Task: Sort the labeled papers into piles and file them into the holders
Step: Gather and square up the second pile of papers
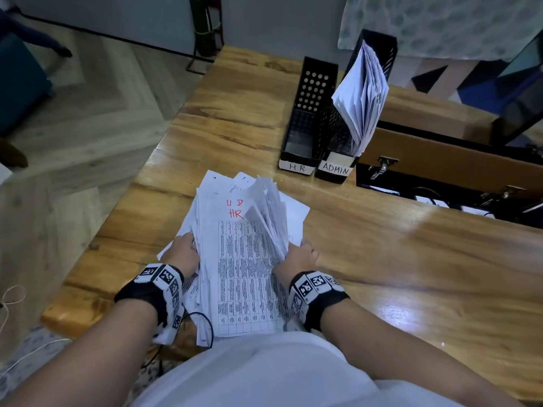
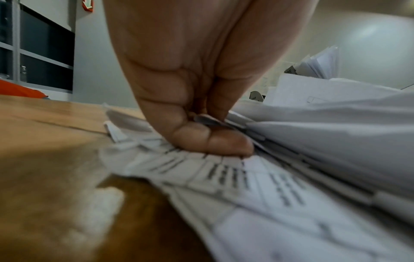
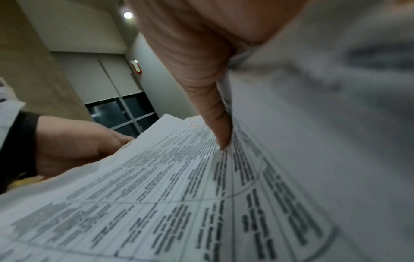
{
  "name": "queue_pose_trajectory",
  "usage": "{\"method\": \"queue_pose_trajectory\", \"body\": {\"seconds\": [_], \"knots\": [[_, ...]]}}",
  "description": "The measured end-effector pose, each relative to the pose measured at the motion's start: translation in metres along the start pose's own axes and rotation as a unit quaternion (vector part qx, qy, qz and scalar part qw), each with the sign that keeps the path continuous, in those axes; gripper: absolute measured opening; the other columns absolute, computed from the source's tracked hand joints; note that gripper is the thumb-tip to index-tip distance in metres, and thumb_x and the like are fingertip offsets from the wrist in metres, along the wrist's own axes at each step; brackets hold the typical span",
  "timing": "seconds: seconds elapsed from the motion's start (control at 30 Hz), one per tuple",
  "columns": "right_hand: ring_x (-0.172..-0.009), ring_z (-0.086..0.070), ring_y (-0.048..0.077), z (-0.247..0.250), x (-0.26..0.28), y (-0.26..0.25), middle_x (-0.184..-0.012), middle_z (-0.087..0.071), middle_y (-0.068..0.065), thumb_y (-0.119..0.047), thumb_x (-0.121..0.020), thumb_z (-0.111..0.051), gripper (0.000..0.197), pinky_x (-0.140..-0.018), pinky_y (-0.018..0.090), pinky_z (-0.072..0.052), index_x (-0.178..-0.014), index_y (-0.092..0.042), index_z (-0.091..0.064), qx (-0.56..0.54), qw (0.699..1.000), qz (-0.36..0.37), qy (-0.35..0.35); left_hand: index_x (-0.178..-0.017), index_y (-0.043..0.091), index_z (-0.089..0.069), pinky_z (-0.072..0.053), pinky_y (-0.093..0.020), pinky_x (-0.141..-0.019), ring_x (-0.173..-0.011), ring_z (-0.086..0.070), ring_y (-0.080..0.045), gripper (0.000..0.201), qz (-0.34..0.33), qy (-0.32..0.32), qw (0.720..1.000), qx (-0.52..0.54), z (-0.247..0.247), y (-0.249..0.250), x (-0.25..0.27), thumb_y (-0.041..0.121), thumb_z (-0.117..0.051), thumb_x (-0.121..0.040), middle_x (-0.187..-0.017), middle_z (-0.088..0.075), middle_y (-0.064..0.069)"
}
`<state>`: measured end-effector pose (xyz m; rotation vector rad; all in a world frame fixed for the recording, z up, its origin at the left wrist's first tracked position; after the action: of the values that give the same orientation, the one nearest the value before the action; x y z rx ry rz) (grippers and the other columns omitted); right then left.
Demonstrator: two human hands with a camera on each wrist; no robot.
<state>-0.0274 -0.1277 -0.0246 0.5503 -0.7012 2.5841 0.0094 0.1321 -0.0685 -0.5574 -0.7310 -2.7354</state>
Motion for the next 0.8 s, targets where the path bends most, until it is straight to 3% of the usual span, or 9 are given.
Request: {"method": "queue_pose_trajectory", "body": {"seconds": [0.07,0.1,0.13,0.27,0.4,0.47,0.6,0.7,0.8], "knots": [[-0.115,-0.038,0.026,0.004,0.000,0.003,-0.133,-0.036,0.008,-0.006,-0.080,-0.063,0.018,-0.087,0.030,-0.045,-0.087,-0.020,-0.054,-0.046,0.998,-0.035,0.011,-0.081,0.008,-0.045,-0.043,-0.034,-0.063,-0.083,-0.057,-0.034,0.011,-0.007,-0.011,1.000,0.010,0.000,0.001,0.002,0.000,-0.039,-0.084,-0.101,-0.053,-0.017],[-0.115,-0.040,0.027,0.003,-0.001,0.006,-0.130,-0.036,0.009,-0.005,-0.079,-0.066,0.029,-0.090,0.032,-0.047,-0.075,-0.023,-0.044,-0.052,0.997,-0.048,0.009,-0.081,0.010,-0.043,-0.040,-0.033,-0.060,-0.081,-0.056,-0.034,0.010,-0.009,-0.015,1.000,0.011,0.001,0.001,0.003,0.001,-0.040,-0.085,-0.101,-0.052,-0.016],[-0.116,-0.041,0.028,0.004,0.000,0.005,-0.131,-0.035,0.009,-0.004,-0.077,-0.068,0.037,-0.093,0.035,-0.048,-0.072,-0.026,-0.038,-0.068,0.996,-0.049,0.016,-0.083,0.011,-0.044,-0.038,-0.032,-0.058,-0.081,-0.056,-0.033,0.008,-0.017,-0.016,1.000,0.017,0.002,0.003,0.005,0.004,-0.042,-0.087,-0.102,-0.053,-0.016],[-0.123,-0.034,0.026,0.010,-0.005,0.002,-0.142,-0.030,0.006,-0.012,-0.076,-0.070,0.029,-0.097,0.033,-0.041,-0.103,-0.018,-0.060,-0.043,0.998,-0.038,0.021,-0.092,0.010,-0.049,-0.049,-0.034,-0.061,-0.079,-0.062,-0.032,0.006,-0.019,-0.007,0.999,0.037,0.002,-0.001,0.006,0.014,-0.048,-0.088,-0.104,-0.058,-0.015],[-0.111,-0.044,0.030,0.016,-0.003,0.001,-0.120,-0.037,0.005,-0.006,-0.077,-0.068,0.034,-0.094,0.042,-0.046,-0.068,-0.020,-0.039,-0.052,0.998,-0.011,0.032,-0.125,0.021,-0.044,-0.051,-0.037,-0.079,-0.103,-0.060,-0.029,0.043,-0.024,-0.013,0.995,0.092,-0.002,-0.005,0.007,0.025,-0.059,-0.085,-0.128,-0.056,-0.007],[-0.110,-0.040,0.029,0.015,0.003,-0.008,-0.120,-0.038,0.005,-0.003,-0.077,-0.063,0.020,-0.091,0.040,-0.046,-0.084,-0.021,-0.060,0.009,0.996,0.058,0.068,-0.137,0.029,-0.038,-0.048,-0.037,-0.084,-0.112,-0.057,-0.028,0.057,-0.021,-0.017,0.994,0.109,0.000,-0.005,0.007,0.032,-0.060,-0.084,-0.135,-0.052,-0.005],[-0.103,-0.035,0.023,0.000,0.010,-0.014,-0.143,-0.035,0.005,0.010,-0.076,-0.052,0.048,-0.085,0.027,-0.042,-0.110,-0.020,-0.069,0.073,0.975,0.195,0.072,-0.129,0.022,-0.048,-0.046,-0.037,-0.089,-0.111,-0.055,-0.032,0.048,0.011,-0.056,0.990,0.131,-0.002,-0.004,-0.004,0.043,-0.047,-0.087,-0.127,-0.055,-0.012],[-0.117,-0.040,0.028,-0.005,0.010,-0.012,-0.161,-0.005,-0.010,0.014,-0.078,-0.049,0.068,-0.091,0.030,-0.047,-0.135,-0.023,-0.052,0.125,0.960,0.245,0.045,-0.090,0.012,-0.051,-0.045,-0.025,-0.062,-0.083,-0.056,-0.029,0.016,0.035,-0.047,0.977,0.203,0.000,0.000,-0.004,0.023,-0.042,-0.098,-0.093,-0.056,-0.014],[-0.126,-0.040,0.032,-0.006,0.009,-0.007,-0.150,-0.039,-0.007,0.005,-0.079,-0.058,0.070,-0.097,0.043,-0.044,-0.139,-0.028,-0.047,0.181,0.950,0.245,0.067,-0.079,0.011,-0.042,-0.040,-0.017,-0.037,-0.061,-0.044,-0.022,0.018,0.068,-0.061,0.957,0.276,-0.002,-0.001,0.001,0.015,-0.046,-0.096,-0.077,-0.043,-0.012]]}}
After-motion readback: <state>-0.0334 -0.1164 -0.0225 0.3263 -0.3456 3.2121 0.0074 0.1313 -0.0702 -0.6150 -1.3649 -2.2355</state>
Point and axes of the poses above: each hand's wrist, its own x-axis away from the middle knuckle, its own z-axis out of the back of the hand, y = z × x, the point moved 6 cm from there along -x, towards the middle knuckle
